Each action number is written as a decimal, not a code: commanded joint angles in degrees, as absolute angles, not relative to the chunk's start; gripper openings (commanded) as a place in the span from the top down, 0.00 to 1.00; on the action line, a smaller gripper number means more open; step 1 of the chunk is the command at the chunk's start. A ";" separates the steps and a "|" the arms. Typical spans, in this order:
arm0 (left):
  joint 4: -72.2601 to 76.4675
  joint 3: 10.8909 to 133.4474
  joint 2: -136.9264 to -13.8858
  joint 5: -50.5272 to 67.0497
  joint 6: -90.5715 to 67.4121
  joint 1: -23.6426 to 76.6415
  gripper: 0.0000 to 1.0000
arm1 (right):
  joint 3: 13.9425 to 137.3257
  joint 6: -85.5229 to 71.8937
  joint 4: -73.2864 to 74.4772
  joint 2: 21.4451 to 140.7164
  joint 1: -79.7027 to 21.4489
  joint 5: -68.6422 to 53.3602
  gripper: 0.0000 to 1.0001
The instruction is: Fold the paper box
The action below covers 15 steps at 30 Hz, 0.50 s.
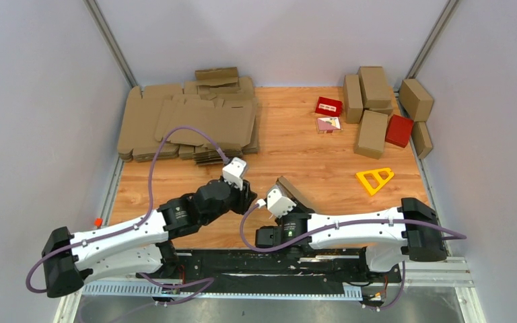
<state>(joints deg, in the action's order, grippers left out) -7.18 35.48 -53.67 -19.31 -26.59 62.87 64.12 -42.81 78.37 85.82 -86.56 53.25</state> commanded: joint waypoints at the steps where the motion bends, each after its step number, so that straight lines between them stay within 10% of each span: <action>1: -9.28 37.08 -51.51 -12.76 -28.66 59.16 0.58 | 63.81 -41.60 75.88 84.51 -86.42 52.04 0.77; 15: 14.13 41.25 -70.84 8.68 -38.26 45.30 0.10 | 61.89 -36.49 69.88 80.94 -85.23 48.75 0.76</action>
<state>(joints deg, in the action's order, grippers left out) 2.79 41.10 -69.32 1.65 -33.06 48.21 62.59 -38.33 74.54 82.08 -85.95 51.44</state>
